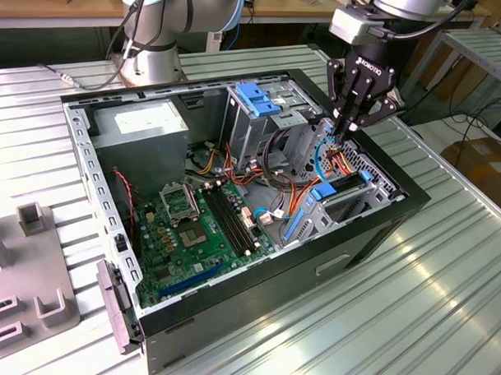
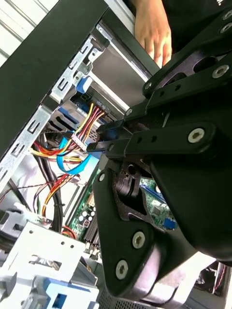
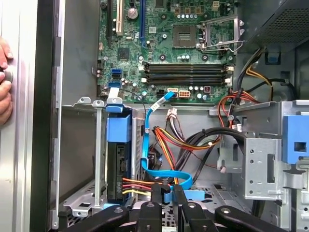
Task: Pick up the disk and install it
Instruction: 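Insert the second disk wire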
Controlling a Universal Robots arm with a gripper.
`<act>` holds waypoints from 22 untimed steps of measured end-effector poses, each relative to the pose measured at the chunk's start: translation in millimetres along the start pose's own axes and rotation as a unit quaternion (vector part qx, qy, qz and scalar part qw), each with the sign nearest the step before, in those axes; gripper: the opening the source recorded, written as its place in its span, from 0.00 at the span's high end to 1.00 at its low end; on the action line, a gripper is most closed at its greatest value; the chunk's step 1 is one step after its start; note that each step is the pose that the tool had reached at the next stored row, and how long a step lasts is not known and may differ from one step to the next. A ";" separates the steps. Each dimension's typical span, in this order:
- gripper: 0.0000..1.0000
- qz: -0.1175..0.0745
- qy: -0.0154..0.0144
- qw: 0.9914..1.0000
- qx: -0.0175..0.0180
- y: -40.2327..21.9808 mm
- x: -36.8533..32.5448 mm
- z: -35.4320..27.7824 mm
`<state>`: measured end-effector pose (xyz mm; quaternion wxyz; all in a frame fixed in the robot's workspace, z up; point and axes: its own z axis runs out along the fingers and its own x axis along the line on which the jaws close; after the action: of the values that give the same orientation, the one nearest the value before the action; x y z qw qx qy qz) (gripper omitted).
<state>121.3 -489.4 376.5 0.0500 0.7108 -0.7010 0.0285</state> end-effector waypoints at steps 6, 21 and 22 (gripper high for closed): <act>0.84 0.000 0.009 1.000 0.000 -0.1 -0.5 3.8; 0.84 -0.003 -0.027 1.000 0.001 4.6 22.7 8.4; 0.84 -0.004 -0.027 1.000 0.001 4.8 24.2 8.8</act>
<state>116.6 -514.5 370.6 0.0305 0.7144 -0.6990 0.0098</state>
